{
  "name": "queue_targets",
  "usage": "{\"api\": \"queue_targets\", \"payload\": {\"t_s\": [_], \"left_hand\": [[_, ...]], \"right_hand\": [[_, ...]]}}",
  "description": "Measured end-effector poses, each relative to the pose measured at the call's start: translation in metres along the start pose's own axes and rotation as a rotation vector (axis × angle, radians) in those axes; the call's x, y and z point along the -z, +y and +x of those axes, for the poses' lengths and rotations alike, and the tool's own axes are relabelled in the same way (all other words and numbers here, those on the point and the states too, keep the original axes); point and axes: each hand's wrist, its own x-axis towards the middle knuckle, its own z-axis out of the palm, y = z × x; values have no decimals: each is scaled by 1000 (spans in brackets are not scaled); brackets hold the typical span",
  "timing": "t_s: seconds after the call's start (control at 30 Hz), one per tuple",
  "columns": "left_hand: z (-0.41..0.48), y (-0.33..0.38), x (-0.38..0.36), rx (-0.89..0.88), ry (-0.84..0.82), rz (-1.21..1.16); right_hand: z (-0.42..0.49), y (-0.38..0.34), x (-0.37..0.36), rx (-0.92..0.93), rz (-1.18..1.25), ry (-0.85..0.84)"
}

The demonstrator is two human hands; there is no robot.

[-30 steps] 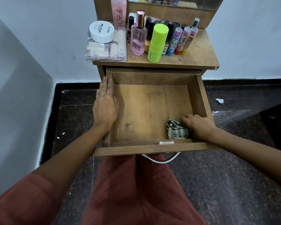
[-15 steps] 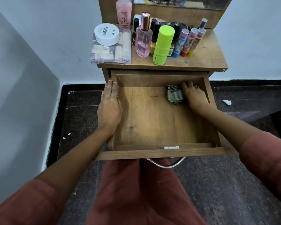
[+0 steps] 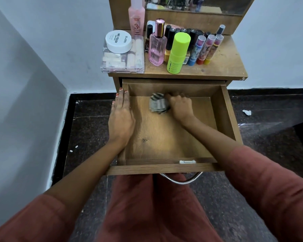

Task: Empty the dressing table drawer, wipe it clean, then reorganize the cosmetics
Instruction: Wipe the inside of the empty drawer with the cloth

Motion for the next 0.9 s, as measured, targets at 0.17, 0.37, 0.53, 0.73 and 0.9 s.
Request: {"api": "queue_targets", "payload": {"t_s": [0.17,0.37,0.53,0.73,0.9], "left_hand": [[0,2,1,1,-5,11],[1,0,1,5,-5,64],[-1,-1,1,-2,-2,58],[-2,0,1,-8,2,33],[-3,1,1,-6,10,21]], "right_hand": [[16,-70,-8,81,0,13],[15,-62,-13,161,-122,55],[4,-14,-13,108,-122,-32],[-25,75,-6,-159,-22,-103],[-31,72,2,-134,28,-161]]}}
